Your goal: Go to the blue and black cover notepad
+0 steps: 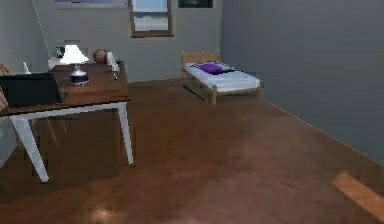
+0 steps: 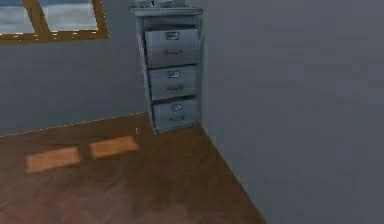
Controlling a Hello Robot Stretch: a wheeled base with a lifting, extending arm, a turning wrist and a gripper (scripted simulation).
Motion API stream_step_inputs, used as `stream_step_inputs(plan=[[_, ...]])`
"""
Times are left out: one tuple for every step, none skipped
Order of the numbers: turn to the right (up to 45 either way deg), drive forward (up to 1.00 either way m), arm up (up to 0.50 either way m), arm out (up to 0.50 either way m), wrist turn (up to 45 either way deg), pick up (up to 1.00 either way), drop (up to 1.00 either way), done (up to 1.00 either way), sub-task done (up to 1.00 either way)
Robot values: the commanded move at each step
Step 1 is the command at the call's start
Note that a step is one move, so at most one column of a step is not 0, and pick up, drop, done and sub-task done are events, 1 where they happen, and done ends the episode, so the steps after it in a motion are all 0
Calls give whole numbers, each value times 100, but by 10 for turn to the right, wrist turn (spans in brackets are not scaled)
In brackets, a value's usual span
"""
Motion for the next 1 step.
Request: stream_step_inputs(plan=[[0, 100, 0, 0, 0, 0, 0, 0, 0]])
